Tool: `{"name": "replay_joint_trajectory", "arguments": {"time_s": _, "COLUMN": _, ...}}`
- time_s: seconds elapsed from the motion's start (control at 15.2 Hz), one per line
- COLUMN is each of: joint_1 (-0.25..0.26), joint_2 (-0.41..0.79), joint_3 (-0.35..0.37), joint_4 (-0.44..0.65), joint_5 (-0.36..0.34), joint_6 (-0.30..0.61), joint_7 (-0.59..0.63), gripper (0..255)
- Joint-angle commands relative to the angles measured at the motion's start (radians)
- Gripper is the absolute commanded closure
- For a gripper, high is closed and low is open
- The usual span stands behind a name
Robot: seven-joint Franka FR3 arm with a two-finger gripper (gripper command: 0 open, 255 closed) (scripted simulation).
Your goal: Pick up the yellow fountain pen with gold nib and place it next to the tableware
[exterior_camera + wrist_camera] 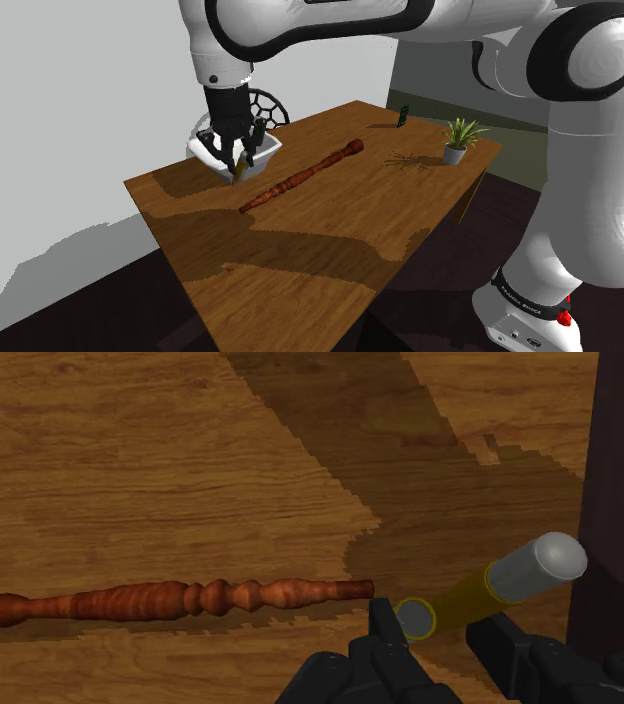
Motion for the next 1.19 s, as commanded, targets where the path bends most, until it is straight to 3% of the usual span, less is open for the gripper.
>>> {"name": "replay_joint_trajectory", "arguments": {"time_s": 0.0, "joint_1": 0.059, "joint_2": 0.098, "joint_3": 0.001, "joint_4": 0.141, "joint_5": -0.039, "joint_6": -0.048, "joint_7": 0.039, "gripper": 255}}
{"name": "replay_joint_trajectory", "arguments": {"time_s": 1.12, "joint_1": 0.027, "joint_2": 0.085, "joint_3": -0.007, "joint_4": -0.111, "joint_5": -0.038, "joint_6": 0.188, "joint_7": 0.049, "gripper": 255}}
